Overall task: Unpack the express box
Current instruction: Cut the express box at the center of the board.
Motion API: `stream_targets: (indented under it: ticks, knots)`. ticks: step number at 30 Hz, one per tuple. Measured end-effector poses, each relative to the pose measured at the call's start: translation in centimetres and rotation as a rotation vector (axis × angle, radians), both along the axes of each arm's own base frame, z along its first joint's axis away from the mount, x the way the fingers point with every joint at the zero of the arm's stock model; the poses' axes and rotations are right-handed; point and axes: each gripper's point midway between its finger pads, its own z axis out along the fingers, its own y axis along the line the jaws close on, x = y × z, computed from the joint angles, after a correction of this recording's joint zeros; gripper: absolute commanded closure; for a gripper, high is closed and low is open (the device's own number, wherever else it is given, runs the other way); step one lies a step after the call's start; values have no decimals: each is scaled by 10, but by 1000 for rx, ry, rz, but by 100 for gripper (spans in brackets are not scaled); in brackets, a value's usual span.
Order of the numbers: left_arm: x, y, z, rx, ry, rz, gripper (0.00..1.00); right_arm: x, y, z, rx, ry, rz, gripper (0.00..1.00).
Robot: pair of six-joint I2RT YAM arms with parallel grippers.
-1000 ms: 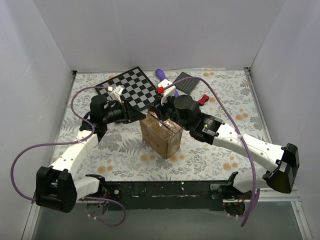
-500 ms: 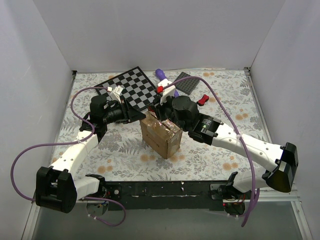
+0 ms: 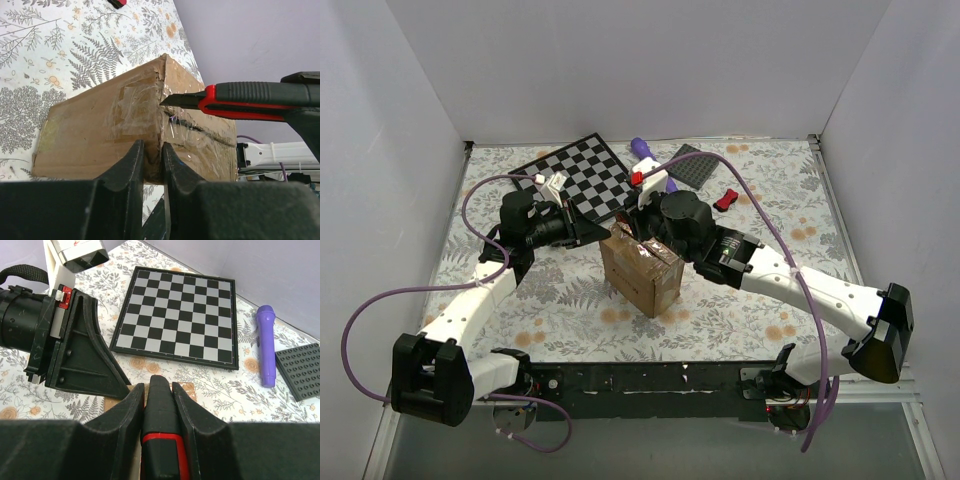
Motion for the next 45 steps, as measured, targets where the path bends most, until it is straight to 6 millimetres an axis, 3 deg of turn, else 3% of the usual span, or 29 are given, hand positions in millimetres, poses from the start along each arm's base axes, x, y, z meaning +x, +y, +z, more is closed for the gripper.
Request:
stream_targets:
  ticks: [1, 16, 33, 45]
  knots:
    - [0, 0, 1, -2, -3, -1, 100, 0, 0, 0, -1, 0, 0, 99]
    - [0, -2, 4, -19, -20, -11, 100, 0, 1, 2, -10, -20, -17, 99]
    - [0, -2, 4, -20, -20, -11, 100, -16, 6, 15, -17, -93, -20, 99]
    - [0, -2, 4, -20, -19, -11, 100, -18, -3, 4, -47, -89, -35, 99]
